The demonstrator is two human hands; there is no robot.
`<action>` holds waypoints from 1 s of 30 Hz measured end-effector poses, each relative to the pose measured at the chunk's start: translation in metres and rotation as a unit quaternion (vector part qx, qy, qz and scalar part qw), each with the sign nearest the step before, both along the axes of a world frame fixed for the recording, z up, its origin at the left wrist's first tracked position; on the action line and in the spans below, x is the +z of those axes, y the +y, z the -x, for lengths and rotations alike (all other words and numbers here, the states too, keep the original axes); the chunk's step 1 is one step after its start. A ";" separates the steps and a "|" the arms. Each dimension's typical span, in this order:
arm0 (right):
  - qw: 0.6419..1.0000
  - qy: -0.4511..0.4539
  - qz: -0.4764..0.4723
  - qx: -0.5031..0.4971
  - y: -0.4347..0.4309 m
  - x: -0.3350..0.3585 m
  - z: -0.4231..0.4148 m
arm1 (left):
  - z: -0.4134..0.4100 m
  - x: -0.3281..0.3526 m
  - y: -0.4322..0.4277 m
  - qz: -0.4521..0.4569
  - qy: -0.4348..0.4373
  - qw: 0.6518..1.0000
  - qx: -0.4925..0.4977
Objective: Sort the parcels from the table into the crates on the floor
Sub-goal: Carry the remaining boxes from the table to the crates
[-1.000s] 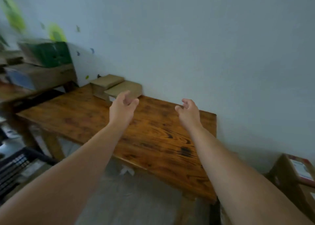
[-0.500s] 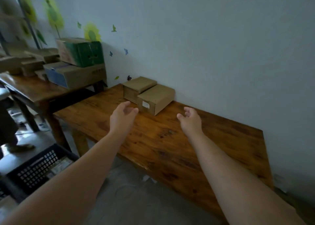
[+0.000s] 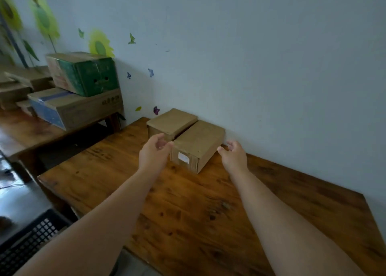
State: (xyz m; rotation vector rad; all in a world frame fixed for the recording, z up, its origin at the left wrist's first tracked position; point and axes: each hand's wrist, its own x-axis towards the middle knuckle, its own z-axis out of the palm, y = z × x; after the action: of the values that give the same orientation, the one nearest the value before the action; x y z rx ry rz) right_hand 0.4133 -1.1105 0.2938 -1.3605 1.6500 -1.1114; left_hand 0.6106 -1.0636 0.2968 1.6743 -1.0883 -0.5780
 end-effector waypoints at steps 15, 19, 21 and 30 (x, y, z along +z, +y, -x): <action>0.984 0.026 -0.103 -0.140 -0.109 -0.069 -0.078 | -0.089 -0.082 -0.169 -0.111 -0.015 0.985 -0.132; 0.970 0.014 -0.156 -0.185 -0.130 -0.091 -0.101 | -0.104 -0.106 -0.207 -0.183 -0.034 0.961 -0.204; 0.961 0.006 -0.186 -0.206 -0.135 -0.100 -0.107 | -0.106 -0.118 -0.215 -0.212 -0.028 0.948 -0.235; 0.937 -0.045 -0.275 -0.211 -0.152 -0.130 -0.121 | -0.098 -0.148 -0.234 -0.282 0.044 0.903 -0.322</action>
State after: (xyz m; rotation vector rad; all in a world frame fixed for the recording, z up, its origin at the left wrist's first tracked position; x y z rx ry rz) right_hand 0.5346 -1.2623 0.1640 -0.6046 2.0386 -0.8200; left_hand 0.7088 -1.2978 0.1484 1.7128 -1.5076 -1.4993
